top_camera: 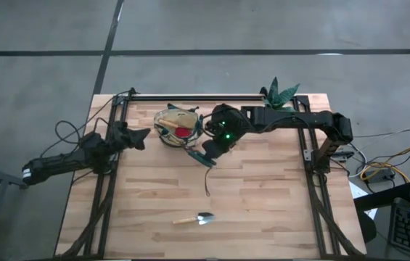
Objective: Pick & Place Garden tools in Gardening bag
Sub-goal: Put the shear scissor into the gardening bag
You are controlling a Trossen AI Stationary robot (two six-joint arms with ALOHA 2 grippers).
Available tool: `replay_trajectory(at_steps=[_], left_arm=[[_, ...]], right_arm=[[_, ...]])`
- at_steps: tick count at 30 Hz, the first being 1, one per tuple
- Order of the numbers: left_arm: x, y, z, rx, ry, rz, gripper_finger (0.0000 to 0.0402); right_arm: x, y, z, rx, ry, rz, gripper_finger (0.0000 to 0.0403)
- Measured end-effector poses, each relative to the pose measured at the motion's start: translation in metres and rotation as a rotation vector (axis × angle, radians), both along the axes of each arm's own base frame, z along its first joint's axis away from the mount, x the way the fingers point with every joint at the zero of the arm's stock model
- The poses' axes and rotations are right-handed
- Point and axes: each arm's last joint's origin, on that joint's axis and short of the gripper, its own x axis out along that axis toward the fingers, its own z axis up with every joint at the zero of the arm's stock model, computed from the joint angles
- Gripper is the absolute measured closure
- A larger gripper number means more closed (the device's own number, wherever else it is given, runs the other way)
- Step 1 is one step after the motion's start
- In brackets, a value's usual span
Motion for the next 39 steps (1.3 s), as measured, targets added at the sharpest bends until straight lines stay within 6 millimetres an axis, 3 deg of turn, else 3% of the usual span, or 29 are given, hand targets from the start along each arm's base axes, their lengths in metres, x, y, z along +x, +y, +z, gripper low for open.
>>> replay_trajectory(at_steps=[4,8,12,17,19,24,28,35,39], left_arm=[[0.0,0.0,0.0,-0.011,-0.005,0.016,0.0392],[-0.002,-0.001,0.01,0.065,-0.015,0.002,0.0392],[-0.007,-0.006,0.039,0.349,-0.025,-0.028,0.0392],[-0.02,-0.014,0.09,0.894,-0.061,0.041,0.0392],[-0.022,-0.015,0.107,1.034,-0.052,0.087,0.0392],[-0.021,-0.013,0.145,0.968,-0.089,0.132,0.0392],[-0.007,-0.012,0.161,1.053,-0.054,0.068,0.0392],[0.033,-0.007,0.163,1.036,0.208,-0.17,0.0387],[0.051,-0.009,0.164,1.065,0.269,-0.245,0.0351]], right_arm=[[0.0,-0.001,0.002,-0.041,-0.004,-0.026,0.0362],[-0.001,0.002,-0.001,0.051,0.045,-0.027,0.0362],[-0.002,0.009,-0.001,0.151,0.071,0.027,0.0362],[-0.003,0.011,-0.004,0.249,0.109,0.054,0.0362],[-0.004,0.01,-0.008,0.293,0.137,0.059,0.0362],[-0.007,0.013,-0.019,0.399,0.205,0.107,0.0362],[-0.003,0.015,-0.03,0.478,0.254,0.15,0.0362],[0.008,0.015,-0.047,0.526,0.282,0.186,0.0362],[0.011,0.011,-0.049,0.538,0.272,0.179,0.0362]])
